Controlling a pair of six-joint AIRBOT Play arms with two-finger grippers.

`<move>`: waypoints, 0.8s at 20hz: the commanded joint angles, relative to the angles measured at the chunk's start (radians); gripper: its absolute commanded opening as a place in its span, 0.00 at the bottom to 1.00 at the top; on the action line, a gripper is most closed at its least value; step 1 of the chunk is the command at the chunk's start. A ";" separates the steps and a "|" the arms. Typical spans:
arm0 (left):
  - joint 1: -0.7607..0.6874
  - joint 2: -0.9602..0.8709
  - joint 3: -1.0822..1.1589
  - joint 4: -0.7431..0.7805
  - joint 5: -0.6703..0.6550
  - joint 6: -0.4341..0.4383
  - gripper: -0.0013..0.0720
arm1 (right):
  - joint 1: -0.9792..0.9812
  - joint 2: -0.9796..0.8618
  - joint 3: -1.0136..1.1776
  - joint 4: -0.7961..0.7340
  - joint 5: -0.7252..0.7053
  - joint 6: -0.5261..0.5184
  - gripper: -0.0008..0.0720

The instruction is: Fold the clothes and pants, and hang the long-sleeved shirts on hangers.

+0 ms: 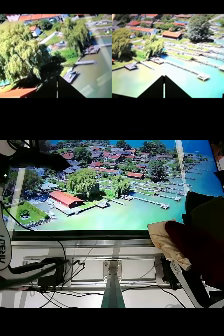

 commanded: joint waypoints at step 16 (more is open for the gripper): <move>0.001 0.000 0.001 0.000 0.000 0.000 0.03 | 0.206 -0.115 0.000 -0.156 -0.011 -0.034 0.03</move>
